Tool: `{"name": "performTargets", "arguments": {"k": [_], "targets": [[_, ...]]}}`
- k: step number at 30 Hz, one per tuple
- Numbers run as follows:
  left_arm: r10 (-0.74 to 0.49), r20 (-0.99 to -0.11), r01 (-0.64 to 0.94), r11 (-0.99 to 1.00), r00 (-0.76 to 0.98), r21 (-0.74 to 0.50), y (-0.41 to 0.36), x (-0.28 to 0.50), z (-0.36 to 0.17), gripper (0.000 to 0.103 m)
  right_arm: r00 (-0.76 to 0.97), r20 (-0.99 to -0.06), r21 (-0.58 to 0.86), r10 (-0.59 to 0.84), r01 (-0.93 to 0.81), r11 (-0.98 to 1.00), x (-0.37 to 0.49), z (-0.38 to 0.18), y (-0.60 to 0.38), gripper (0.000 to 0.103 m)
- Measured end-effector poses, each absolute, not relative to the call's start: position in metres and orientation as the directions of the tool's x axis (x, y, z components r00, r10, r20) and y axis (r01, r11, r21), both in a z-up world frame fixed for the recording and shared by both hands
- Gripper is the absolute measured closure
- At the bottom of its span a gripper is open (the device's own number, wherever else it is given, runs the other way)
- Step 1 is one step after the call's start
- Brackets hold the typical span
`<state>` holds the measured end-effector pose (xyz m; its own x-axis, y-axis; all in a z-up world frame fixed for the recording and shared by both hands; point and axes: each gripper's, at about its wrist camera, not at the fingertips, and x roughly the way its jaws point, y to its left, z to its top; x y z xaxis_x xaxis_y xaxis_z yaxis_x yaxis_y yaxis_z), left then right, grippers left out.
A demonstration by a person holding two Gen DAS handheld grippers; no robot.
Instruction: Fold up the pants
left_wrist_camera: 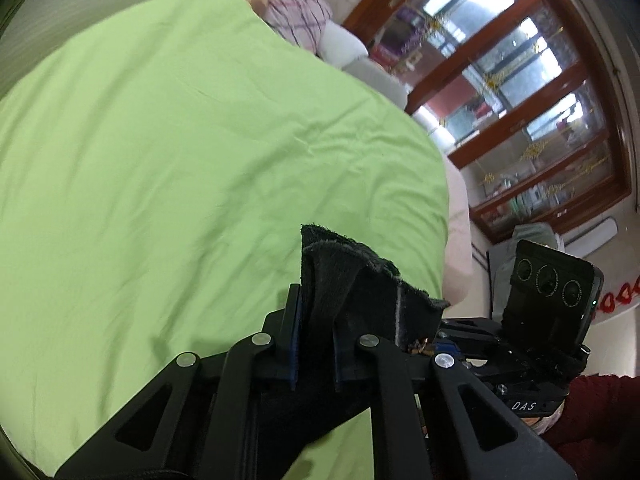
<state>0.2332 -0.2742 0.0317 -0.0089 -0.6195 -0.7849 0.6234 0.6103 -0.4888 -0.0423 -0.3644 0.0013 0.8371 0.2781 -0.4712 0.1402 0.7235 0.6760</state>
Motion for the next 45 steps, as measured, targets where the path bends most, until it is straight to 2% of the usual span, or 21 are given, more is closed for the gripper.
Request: {"name": "performTargets", "arguments": {"k": [8, 18, 31, 33, 40, 42, 45], "targets": [[-0.641, -0.762, 0.583, 0.656, 0.096, -0.479, -0.210, 0.213, 0.053, 0.092, 0.799, -0.446, 0.675, 0.404, 0.004, 0.738, -0.016, 0.014, -0.322, 0.092], [-0.633, -0.753, 0.441, 0.735, 0.177, -0.514, -0.120, 0.182, 0.036, 0.092, 0.692, -0.496, 0.652, 0.525, -0.103, 0.751, 0.014, 0.000, -0.257, 0.092], [-0.579, -0.789, 0.254, 0.810, 0.207, -0.528, -0.060, 0.153, -0.021, 0.093, 0.545, -0.617, 0.598, 0.568, -0.144, 0.788, 0.049, -0.035, -0.199, 0.089], [-0.574, -0.792, 0.234, 0.816, 0.208, -0.529, -0.055, 0.151, -0.027, 0.095, 0.531, -0.634, 0.587, 0.562, -0.143, 0.797, 0.053, -0.040, -0.194, 0.089], [-0.558, -0.804, 0.161, 0.830, 0.205, -0.535, -0.044, 0.141, -0.047, 0.095, 0.486, -0.678, 0.556, 0.551, -0.151, 0.817, 0.077, -0.040, -0.166, 0.088], [-0.550, -0.810, 0.139, 0.835, 0.202, -0.532, -0.041, 0.137, -0.053, 0.094, 0.470, -0.690, 0.552, 0.550, -0.149, 0.820, 0.084, -0.041, -0.160, 0.086], [-0.546, -0.814, 0.106, 0.837, 0.198, -0.536, -0.033, 0.132, -0.058, 0.093, 0.445, -0.705, 0.547, 0.552, -0.154, 0.823, 0.093, -0.039, -0.150, 0.077]]}}
